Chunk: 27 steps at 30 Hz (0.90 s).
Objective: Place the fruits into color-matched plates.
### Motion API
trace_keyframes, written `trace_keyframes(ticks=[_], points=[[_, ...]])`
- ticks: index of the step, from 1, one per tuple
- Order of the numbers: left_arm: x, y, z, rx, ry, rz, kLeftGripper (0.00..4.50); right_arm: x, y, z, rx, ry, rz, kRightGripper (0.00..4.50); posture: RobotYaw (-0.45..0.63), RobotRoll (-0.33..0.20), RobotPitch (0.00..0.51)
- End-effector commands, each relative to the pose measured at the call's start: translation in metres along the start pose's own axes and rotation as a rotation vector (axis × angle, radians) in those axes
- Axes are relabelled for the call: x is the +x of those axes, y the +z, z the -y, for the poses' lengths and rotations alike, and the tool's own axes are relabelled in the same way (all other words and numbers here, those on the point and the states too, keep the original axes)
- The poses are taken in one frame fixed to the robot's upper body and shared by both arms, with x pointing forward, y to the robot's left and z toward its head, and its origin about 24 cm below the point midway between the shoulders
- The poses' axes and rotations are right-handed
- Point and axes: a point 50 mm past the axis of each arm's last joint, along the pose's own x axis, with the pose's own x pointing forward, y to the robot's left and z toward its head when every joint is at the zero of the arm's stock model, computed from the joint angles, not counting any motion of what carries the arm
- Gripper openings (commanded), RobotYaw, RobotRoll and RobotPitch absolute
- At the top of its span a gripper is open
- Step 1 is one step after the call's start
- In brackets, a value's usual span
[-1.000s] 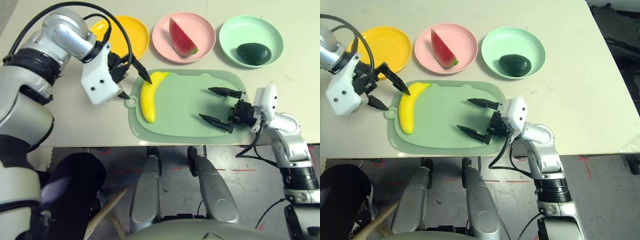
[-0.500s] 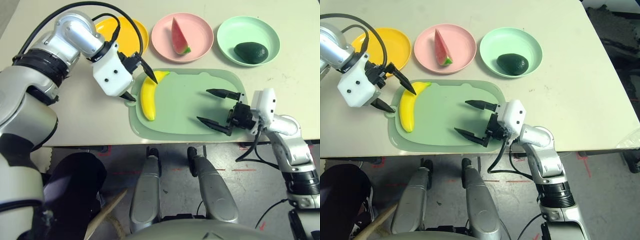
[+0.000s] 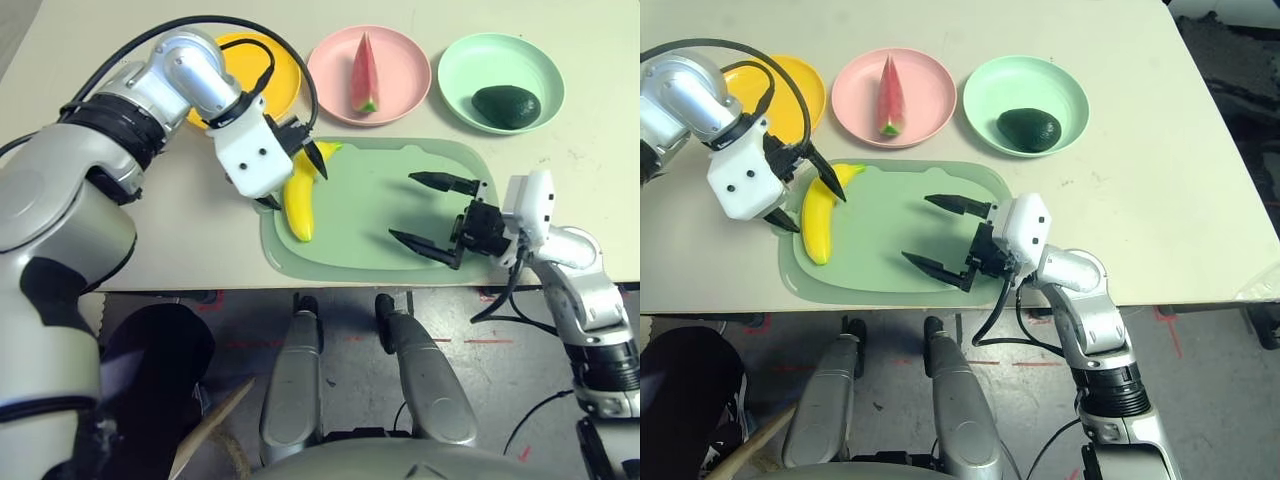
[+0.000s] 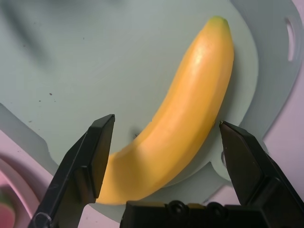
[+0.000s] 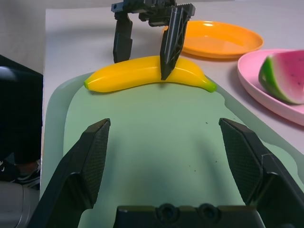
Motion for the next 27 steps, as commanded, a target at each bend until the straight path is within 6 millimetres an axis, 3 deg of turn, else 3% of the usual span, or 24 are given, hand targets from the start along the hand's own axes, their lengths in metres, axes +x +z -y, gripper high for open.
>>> trace_keyframes(ticks=[1, 3, 10, 16, 27], points=[[0.001, -0.001, 0.0, 0.0, -0.048, -0.024, 4.31, 0.0, 0.0, -0.006, 0.02, 0.019, 0.002, 4.5, -0.13, 0.0, 0.412], [0.002, -0.002, 0.0, -0.003, -0.057, -0.028, 3.89, 0.0, -0.001, -0.007, 0.023, 0.025, -0.001, 4.5, -0.13, 0.0, 0.414], [0.003, -0.005, 0.004, -0.022, -0.082, -0.046, 1.63, -0.001, -0.003, -0.009, 0.043, 0.018, -0.005, 4.5, -0.13, 0.0, 0.414], [-0.006, 0.0, 0.0, -0.02, -0.023, -0.02, 1.61, -0.001, -0.002, -0.01, 0.052, 0.021, 0.003, 4.5, -0.13, 0.0, 0.415], [-0.057, 0.012, 0.0, -0.115, 0.156, -0.024, 1.61, 0.005, 0.008, -0.013, 0.127, -0.03, 0.044, 4.5, -0.09, 0.0, 0.428]])
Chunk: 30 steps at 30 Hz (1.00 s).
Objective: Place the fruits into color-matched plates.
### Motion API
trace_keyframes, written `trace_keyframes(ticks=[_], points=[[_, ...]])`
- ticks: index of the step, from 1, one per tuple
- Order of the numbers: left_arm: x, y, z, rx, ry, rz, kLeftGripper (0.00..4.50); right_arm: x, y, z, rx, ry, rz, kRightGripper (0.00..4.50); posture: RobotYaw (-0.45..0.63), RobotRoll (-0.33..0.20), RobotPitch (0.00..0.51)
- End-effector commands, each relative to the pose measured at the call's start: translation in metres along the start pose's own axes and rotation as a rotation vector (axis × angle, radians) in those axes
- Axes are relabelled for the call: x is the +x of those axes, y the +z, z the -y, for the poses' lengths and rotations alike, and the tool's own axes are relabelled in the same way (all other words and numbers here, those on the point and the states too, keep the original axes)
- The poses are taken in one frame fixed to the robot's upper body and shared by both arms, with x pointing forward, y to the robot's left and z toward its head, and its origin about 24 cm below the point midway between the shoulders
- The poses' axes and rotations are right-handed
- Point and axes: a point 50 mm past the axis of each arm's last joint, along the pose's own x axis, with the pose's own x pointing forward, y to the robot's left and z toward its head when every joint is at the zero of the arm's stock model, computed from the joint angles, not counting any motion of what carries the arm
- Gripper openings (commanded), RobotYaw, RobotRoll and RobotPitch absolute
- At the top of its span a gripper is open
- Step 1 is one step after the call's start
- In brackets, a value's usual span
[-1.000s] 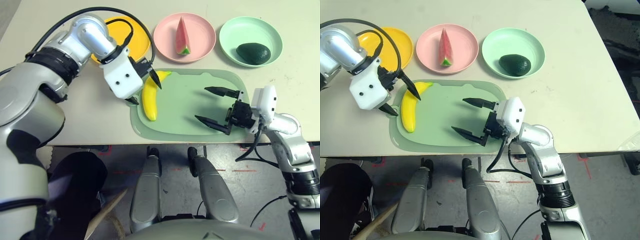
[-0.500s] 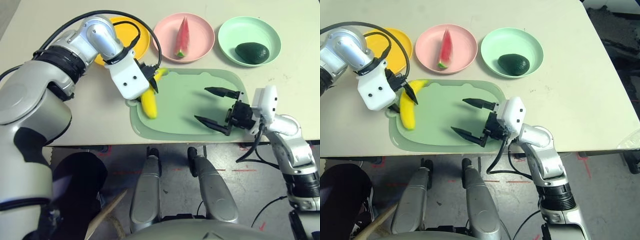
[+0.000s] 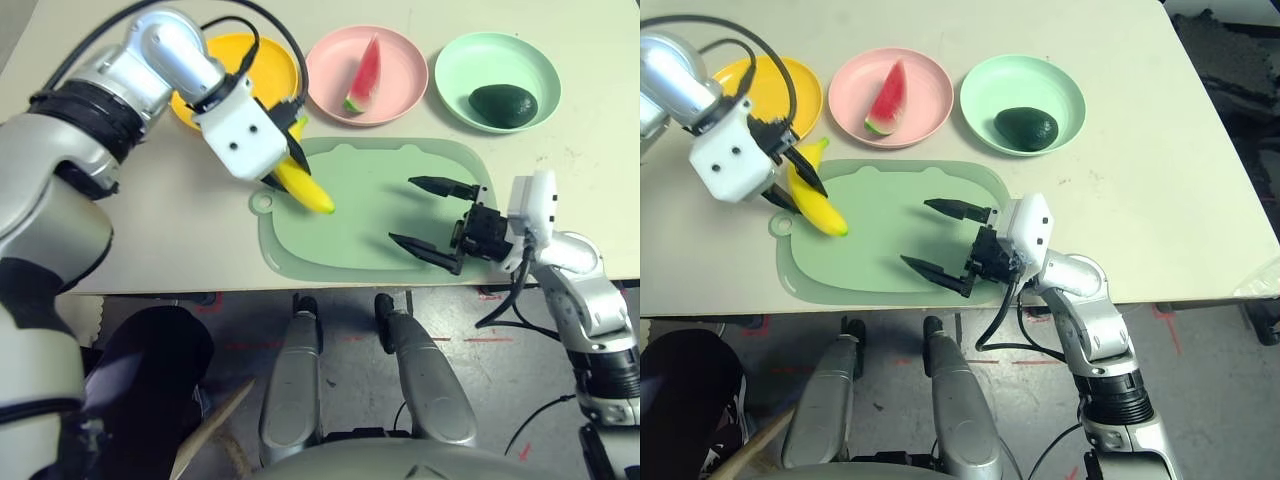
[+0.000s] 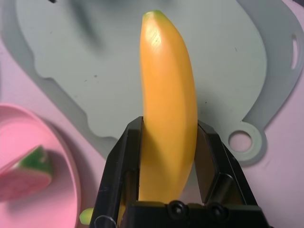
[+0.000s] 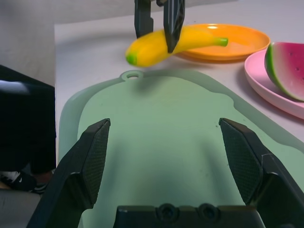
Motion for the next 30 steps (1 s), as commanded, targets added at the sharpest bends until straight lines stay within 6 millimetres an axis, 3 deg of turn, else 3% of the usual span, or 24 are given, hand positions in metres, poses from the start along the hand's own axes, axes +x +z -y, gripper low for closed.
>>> trace_keyframes(ticks=[1, 13, 18, 30], points=[[-0.02, 0.0, 0.004, -0.041, 0.039, -0.038, 1.61, 0.006, 0.004, -0.01, 0.059, -0.033, 0.018, 4.5, -0.08, 0.0, 0.429], [-0.068, -0.026, 0.025, -0.231, 0.176, -0.288, 1.61, 0.027, 0.013, -0.039, 0.176, -0.141, 0.012, 4.5, -0.08, 0.0, 0.436], [-0.06, -0.046, 0.04, -0.306, 0.253, -0.4, 1.61, 0.034, 0.011, -0.038, 0.16, -0.16, 0.009, 4.5, -0.1, 0.0, 0.428], [-0.049, -0.079, 0.046, -0.448, 0.577, -0.602, 1.61, 0.04, 0.011, -0.043, 0.137, -0.159, -0.003, 4.5, -0.12, 0.0, 0.415]])
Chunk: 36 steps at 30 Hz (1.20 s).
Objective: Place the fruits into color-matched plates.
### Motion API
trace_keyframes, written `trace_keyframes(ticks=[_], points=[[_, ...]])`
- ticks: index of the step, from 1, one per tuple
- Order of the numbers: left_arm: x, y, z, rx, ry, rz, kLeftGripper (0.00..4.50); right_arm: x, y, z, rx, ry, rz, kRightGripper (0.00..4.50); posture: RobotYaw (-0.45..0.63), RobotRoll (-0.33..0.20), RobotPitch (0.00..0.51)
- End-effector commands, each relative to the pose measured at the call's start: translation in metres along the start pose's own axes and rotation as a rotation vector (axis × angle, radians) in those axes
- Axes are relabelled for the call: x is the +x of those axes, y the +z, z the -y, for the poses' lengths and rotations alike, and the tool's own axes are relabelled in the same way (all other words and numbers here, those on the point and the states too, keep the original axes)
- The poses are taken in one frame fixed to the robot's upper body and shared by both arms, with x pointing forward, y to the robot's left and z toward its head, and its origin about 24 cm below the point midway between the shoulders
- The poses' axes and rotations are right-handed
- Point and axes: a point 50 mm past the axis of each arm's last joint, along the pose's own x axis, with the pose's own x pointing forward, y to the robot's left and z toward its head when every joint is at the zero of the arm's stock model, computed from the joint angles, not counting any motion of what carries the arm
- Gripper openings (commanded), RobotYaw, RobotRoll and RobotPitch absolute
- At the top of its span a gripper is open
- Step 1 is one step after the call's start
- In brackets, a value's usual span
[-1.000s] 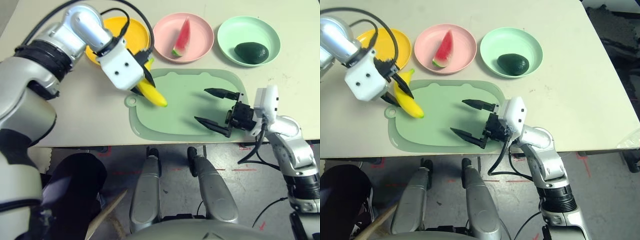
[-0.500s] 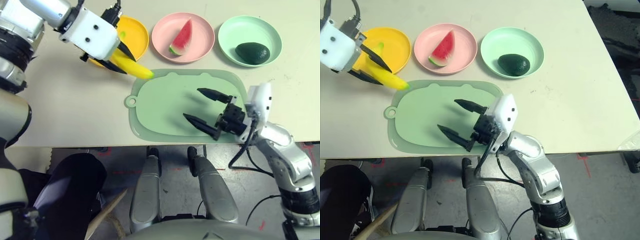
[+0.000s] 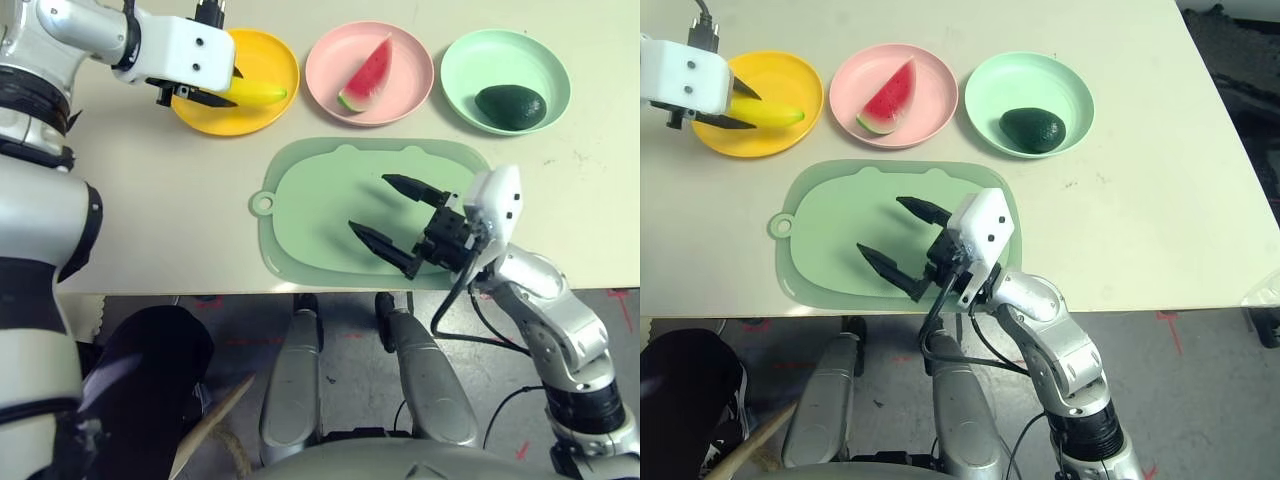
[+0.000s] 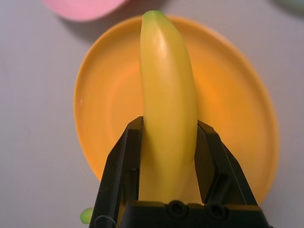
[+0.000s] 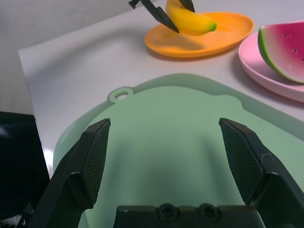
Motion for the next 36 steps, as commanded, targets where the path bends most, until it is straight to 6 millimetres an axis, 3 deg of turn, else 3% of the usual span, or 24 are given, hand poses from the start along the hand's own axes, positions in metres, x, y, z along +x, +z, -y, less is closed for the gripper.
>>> trace_keyframes(ticks=[1, 14, 24, 32, 33, 36], points=[[0.002, -0.009, 0.003, -0.07, 0.082, -0.042, 1.61, 0.002, 0.001, -0.006, 0.002, 0.001, 0.01, 4.5, -0.12, 0.0, 0.414], [0.022, -0.014, 0.02, -0.188, 0.07, -0.041, 1.61, 0.003, 0.002, -0.004, -0.021, 0.015, -0.004, 4.5, -0.15, 0.0, 0.415], [0.027, -0.015, 0.028, -0.233, 0.038, -0.017, 1.61, 0.002, 0.002, -0.005, -0.029, 0.017, -0.01, 4.5, -0.15, 0.0, 0.418], [0.025, -0.015, 0.027, -0.249, 0.038, -0.007, 4.28, 0.003, 0.002, -0.004, -0.03, 0.021, -0.01, 4.5, -0.15, 0.0, 0.415], [0.024, -0.015, 0.026, -0.249, 0.038, -0.004, 4.47, 0.003, 0.002, -0.003, -0.029, 0.021, -0.01, 4.5, -0.15, 0.0, 0.416], [0.021, -0.014, 0.023, -0.245, 0.049, 0.005, 4.47, 0.002, 0.003, -0.001, -0.026, 0.011, -0.008, 4.5, -0.15, 0.0, 0.416]])
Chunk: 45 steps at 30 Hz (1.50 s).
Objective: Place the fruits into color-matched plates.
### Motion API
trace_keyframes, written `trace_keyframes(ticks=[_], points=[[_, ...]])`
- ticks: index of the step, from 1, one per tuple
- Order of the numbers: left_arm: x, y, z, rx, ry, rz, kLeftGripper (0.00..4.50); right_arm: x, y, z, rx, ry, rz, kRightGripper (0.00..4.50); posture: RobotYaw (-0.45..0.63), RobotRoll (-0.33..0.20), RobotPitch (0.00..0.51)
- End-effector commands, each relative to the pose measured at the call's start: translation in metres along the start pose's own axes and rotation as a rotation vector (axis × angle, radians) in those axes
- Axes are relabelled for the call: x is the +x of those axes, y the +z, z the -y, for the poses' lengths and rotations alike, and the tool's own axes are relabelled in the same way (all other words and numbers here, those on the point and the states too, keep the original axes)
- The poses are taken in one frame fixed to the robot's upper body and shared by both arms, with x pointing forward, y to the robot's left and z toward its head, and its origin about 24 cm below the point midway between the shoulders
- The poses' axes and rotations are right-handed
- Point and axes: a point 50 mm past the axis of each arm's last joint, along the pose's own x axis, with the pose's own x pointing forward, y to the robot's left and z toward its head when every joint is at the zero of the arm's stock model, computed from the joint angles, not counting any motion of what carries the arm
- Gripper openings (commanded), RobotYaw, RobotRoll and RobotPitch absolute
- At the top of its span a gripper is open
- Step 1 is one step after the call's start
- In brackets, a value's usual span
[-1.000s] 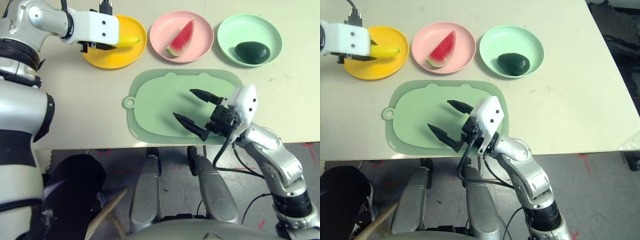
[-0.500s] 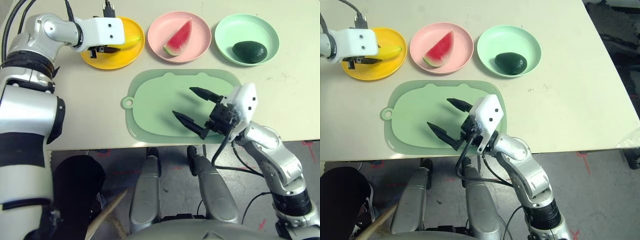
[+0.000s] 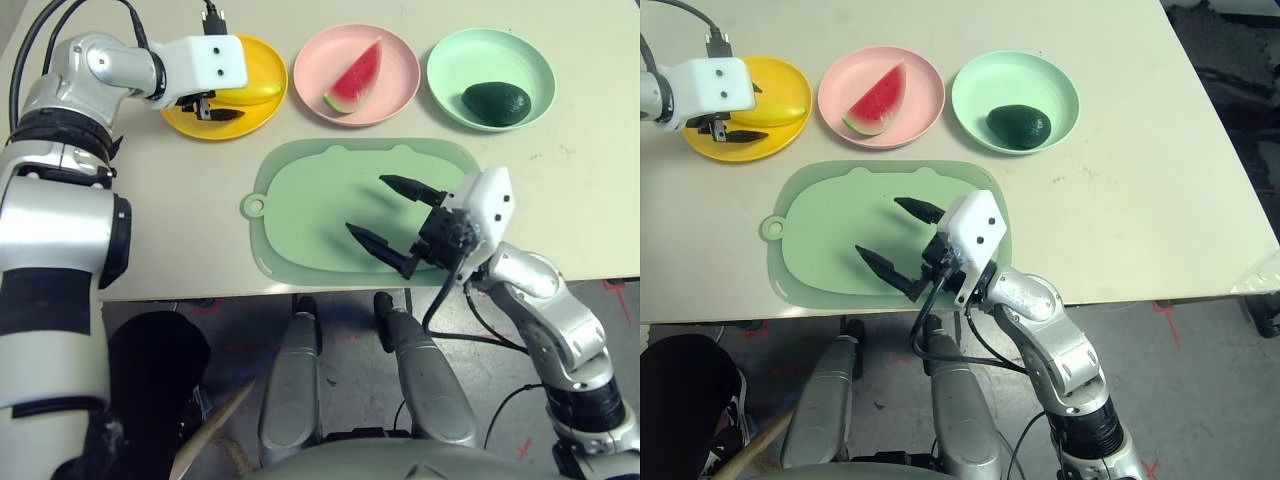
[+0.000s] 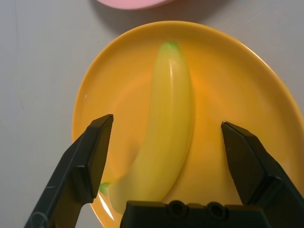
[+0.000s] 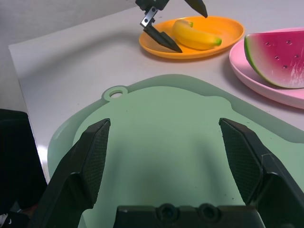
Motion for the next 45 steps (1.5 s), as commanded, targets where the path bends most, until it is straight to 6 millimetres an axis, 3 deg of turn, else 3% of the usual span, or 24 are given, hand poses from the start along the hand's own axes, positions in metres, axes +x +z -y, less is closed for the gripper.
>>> trace_keyframes(ticks=[1, 4, 10, 15, 20, 23, 25, 29, 38, 45], points=[[-0.005, -0.005, 0.002, -0.008, -0.028, -0.014, 4.47, -0.001, -0.001, -0.001, 0.019, 0.003, 0.001, 4.5, -0.15, 0.0, 0.416], [-0.011, -0.003, -0.005, -0.029, 0.003, 0.024, 4.47, -0.002, 0.004, 0.013, 0.032, -0.06, 0.025, 4.5, -0.14, 0.0, 0.419], [-0.045, 0.008, -0.037, -0.306, 0.248, 0.368, 4.47, -0.018, 0.04, 0.096, -0.021, -0.372, 0.109, 4.5, -0.14, 0.0, 0.433], [-0.077, -0.008, -0.045, -0.475, 0.426, 0.524, 4.47, -0.061, 0.071, 0.162, -0.122, -0.607, 0.11, 4.5, -0.13, 0.0, 0.444], [-0.095, -0.03, -0.035, -0.617, 0.525, 0.565, 4.47, -0.119, 0.07, 0.204, -0.083, -0.745, 0.066, 4.5, -0.09, 0.0, 0.456], [-0.099, -0.038, -0.025, -0.638, 0.546, 0.545, 4.47, -0.144, 0.059, 0.211, -0.052, -0.762, 0.068, 4.5, -0.08, 0.0, 0.458], [-0.101, -0.044, -0.018, -0.668, 0.58, 0.54, 4.47, -0.159, 0.042, 0.21, -0.032, -0.762, 0.034, 4.5, -0.07, 0.0, 0.461], [-0.105, -0.057, 0.004, -0.773, 0.669, 0.534, 4.47, -0.176, 0.018, 0.206, -0.016, -0.737, -0.003, 4.5, -0.06, 0.0, 0.461], [-0.113, -0.076, 0.078, -1.009, 0.877, 0.427, 4.47, -0.225, 0.009, 0.205, -0.064, -0.854, 0.066, 4.5, -0.05, 0.0, 0.45], [-0.107, -0.093, 0.144, -1.215, 0.955, 0.291, 4.47, -0.24, 0.008, 0.204, -0.03, -0.899, 0.092, 4.5, -0.05, 0.0, 0.442]])
